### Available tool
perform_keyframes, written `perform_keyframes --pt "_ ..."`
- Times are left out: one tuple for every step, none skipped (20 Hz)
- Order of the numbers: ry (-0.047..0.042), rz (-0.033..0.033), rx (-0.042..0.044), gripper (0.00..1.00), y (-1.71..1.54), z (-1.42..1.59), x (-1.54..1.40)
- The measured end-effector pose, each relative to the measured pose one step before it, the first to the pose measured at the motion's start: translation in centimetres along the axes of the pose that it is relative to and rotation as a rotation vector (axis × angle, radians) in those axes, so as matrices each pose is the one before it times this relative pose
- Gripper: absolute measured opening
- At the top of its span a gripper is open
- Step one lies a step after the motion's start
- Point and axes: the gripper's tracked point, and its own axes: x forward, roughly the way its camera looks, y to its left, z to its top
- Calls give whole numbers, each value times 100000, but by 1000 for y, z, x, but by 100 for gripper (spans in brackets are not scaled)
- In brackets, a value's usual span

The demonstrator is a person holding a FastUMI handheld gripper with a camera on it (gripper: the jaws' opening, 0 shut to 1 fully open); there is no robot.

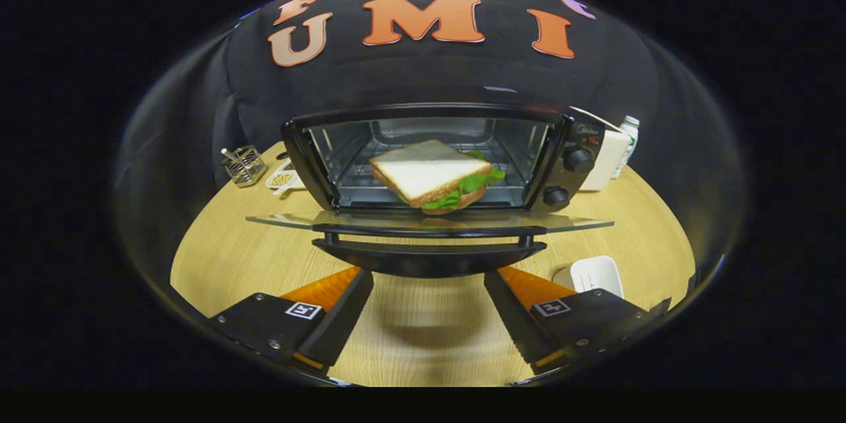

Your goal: Open the toaster oven, put the food inside, and close the toaster oven door.

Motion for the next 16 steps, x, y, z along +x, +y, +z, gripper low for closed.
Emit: perform_keyframes --pt "-949 -142 -381 100 30 621 98" --pt "-933 -82 -253 100 47 723 89" --pt "-425 -452 290 100 -78 469 249" --pt "-452 306 -17 100 18 483 209" --pt "-804 -288 -29 100 -88 591 142" --pt "-831 -208 -61 100 -140 647 125" --pt "-717 -234 -52 100 -66 610 125" --pt "-849 -167 111 100 -43 514 158" --pt "-739 -109 44 100 -1 573 130" --pt "-762 -182 125 100 -8 537 119" --pt "-1068 -37 33 100 71 622 96" --pt "-864 -208 -139 100 -80 469 158" --pt "-1018 40 -99 100 68 543 209" --pt "-677 -78 38 100 26 398 47" --pt "-715 206 235 100 76 340 5" --pt "-632 248 236 100 137 176 -39"
